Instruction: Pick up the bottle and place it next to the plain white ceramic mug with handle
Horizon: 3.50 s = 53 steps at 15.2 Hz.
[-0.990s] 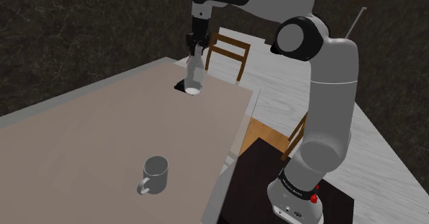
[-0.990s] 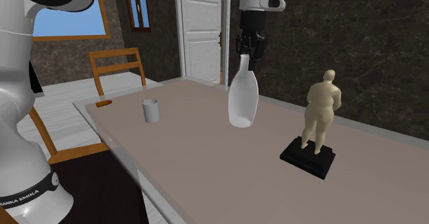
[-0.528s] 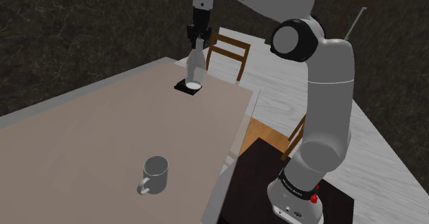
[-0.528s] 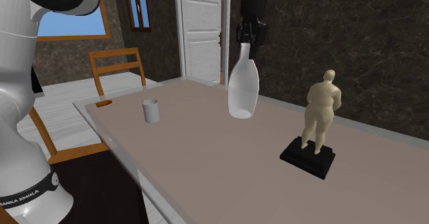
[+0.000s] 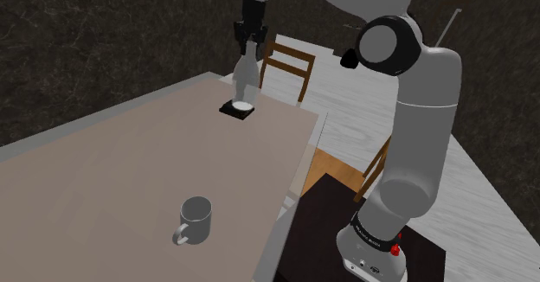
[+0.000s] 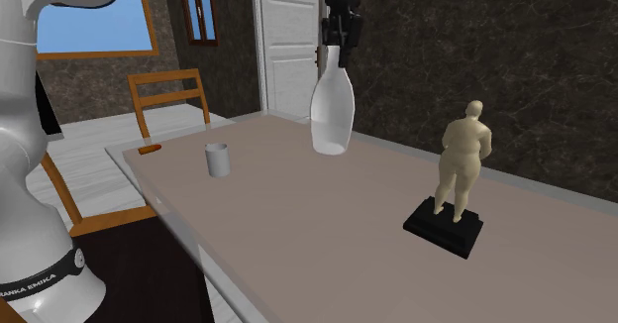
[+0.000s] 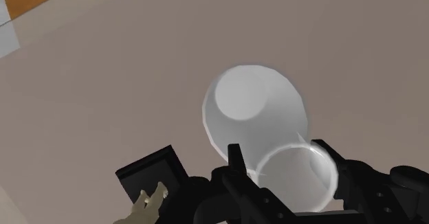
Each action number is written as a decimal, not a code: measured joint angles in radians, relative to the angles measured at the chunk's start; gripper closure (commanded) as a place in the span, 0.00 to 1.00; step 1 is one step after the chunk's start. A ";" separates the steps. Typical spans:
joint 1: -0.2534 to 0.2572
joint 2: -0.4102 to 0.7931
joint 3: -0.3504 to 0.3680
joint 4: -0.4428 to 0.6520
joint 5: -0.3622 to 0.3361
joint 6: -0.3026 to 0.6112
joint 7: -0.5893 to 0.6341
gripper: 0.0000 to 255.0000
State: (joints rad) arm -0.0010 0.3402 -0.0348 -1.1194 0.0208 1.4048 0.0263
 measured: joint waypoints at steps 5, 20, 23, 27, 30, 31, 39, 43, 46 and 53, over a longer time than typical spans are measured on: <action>0.060 -0.103 0.029 -0.074 -0.005 -0.028 0.087 1.00; 0.227 -0.308 0.158 -0.158 0.005 -0.142 0.387 1.00; 0.265 -0.323 0.194 -0.132 0.010 -0.181 0.464 1.00; 0.306 -0.313 0.232 -0.086 0.011 -0.216 0.543 1.00; 0.306 -0.339 0.232 -0.158 0.016 -0.169 0.546 1.00; 0.305 -0.350 0.231 -0.187 0.018 -0.152 0.544 1.00; 0.301 -0.422 0.226 -0.390 0.030 -0.020 0.530 1.00; 0.301 -0.448 0.224 -0.477 0.034 0.041 0.525 1.00; 0.300 -0.466 0.223 -0.539 0.037 0.086 0.520 1.00; 0.300 -0.486 0.223 -0.655 0.041 0.183 0.514 1.00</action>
State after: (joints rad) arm 0.2992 -0.1459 0.1879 -1.7748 0.0617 1.5874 0.5405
